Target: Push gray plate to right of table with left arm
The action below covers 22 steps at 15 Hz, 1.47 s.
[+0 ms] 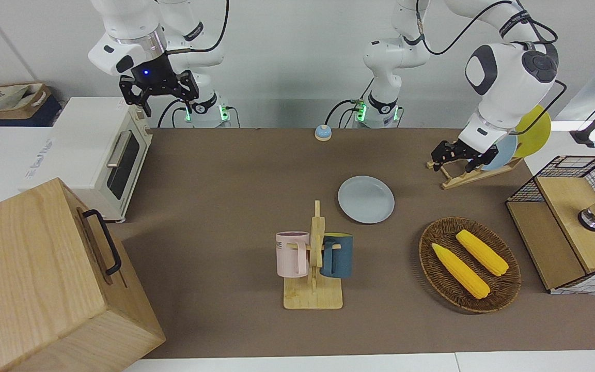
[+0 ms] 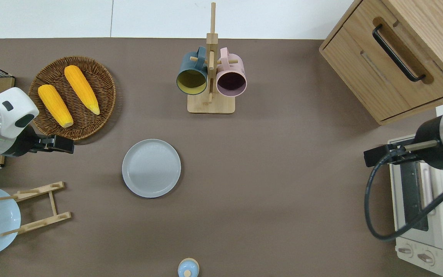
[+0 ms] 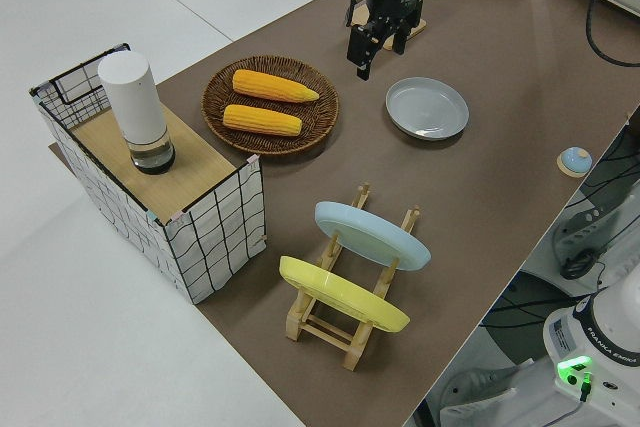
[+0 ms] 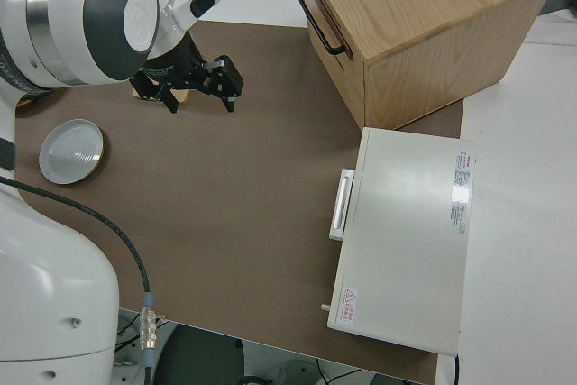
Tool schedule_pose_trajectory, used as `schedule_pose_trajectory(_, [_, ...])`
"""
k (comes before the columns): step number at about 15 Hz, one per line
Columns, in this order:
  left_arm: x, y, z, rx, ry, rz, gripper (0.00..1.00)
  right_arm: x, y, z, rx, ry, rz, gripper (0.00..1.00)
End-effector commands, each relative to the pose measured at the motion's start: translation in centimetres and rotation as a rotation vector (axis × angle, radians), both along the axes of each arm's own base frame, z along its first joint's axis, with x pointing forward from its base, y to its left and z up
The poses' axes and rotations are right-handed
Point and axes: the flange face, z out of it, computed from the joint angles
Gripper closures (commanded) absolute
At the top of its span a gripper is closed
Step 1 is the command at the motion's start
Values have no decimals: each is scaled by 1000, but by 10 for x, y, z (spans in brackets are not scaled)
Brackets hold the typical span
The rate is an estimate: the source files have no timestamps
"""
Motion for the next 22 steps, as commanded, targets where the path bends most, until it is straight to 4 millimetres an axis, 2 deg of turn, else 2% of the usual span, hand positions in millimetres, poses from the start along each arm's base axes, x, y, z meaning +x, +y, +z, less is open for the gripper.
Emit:
schedule_pose_trajectory(1, [-6, -3, -2, 14, 21, -6, 5, -3, -3, 4, 9, 3, -6, 17])
schedule_pose_trajectory(10, [-11, -15, -14, 11, 53, -6, 5, -3, -3, 4, 9, 5, -6, 17])
schedule_pose_trajectory(16, [-16, -29, -42, -6, 62, 11, 5, -3, -3, 4, 9, 3, -6, 17])
schedule_pose_trajectory(19, [-18, -40, -55, -3, 53, 41, 5, -3, -2, 4, 9, 3, -6, 17])
schedule_pose_trajectory(22, [-23, -60, -73, 1, 50, 70, 5, -3, -3, 4, 9, 3, -7, 17])
